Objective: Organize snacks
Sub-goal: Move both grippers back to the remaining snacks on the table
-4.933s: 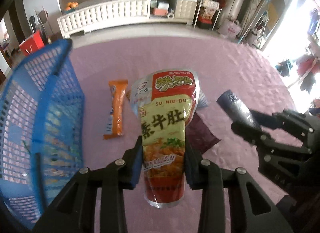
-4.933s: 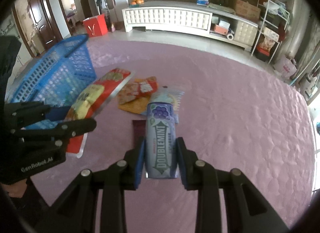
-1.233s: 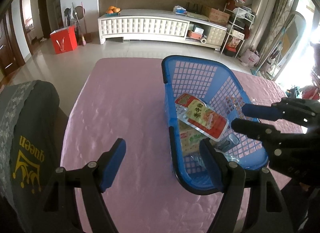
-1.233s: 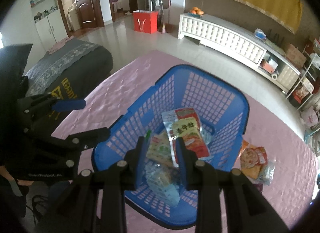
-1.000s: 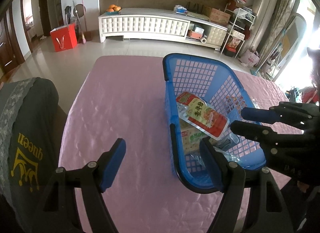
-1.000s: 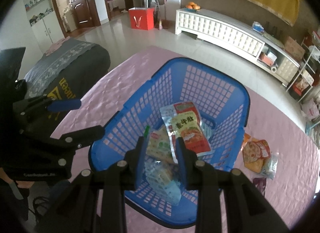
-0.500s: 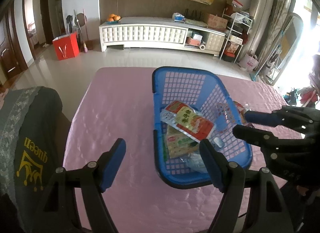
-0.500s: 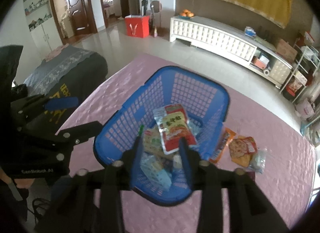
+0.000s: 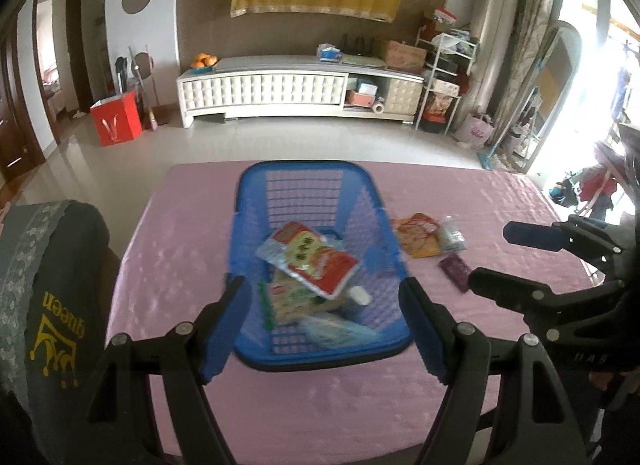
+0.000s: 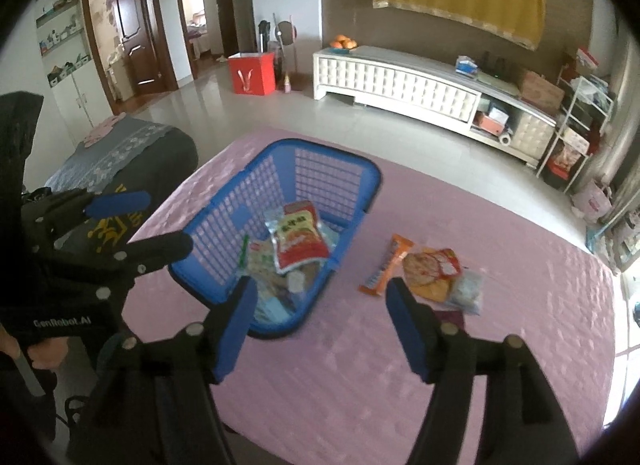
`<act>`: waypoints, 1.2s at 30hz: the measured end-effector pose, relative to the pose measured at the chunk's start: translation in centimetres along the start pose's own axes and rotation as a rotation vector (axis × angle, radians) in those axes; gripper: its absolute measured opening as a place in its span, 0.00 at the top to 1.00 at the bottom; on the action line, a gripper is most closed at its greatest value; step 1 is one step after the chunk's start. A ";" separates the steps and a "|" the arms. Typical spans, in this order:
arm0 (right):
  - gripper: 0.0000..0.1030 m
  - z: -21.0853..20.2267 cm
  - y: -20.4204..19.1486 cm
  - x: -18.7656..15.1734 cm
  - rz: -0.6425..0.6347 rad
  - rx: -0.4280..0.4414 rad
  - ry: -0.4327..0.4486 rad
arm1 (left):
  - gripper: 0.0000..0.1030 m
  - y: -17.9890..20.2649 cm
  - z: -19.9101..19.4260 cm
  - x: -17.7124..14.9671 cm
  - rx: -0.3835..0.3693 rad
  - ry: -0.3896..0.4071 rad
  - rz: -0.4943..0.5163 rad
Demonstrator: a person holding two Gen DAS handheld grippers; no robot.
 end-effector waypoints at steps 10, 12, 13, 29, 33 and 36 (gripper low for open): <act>0.19 -2.5 5.1 -2.1 0.063 -0.032 0.039 | 0.23 7.2 0.6 0.6 -0.020 0.009 0.090; 0.17 -2.5 6.0 -2.6 0.072 -0.040 0.037 | 0.22 8.4 0.8 0.7 -0.027 0.022 0.102; 0.15 -2.5 6.7 -3.0 0.079 -0.049 0.034 | 0.22 9.1 0.9 0.7 -0.031 0.021 0.108; 0.15 1.8 14.5 -9.8 0.162 -0.087 -0.067 | 0.22 17.6 9.0 -3.1 -0.050 -0.115 0.185; 0.15 3.7 16.1 -10.9 0.180 -0.079 -0.106 | 0.22 18.0 11.8 -4.1 -0.040 -0.162 0.153; 0.15 5.8 17.3 -11.8 0.203 -0.058 -0.145 | 0.22 18.0 13.9 -4.8 -0.020 -0.195 0.142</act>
Point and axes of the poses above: each gripper's, at about its wrist camera, not at the fingertips, and z roughly the way its jaws point, y to its right, x to its top, the point moved 7 cm from there along z, roughly the way its jaws point, and after that the axes turned 2 degrees about -z, right-handed, at the moved point
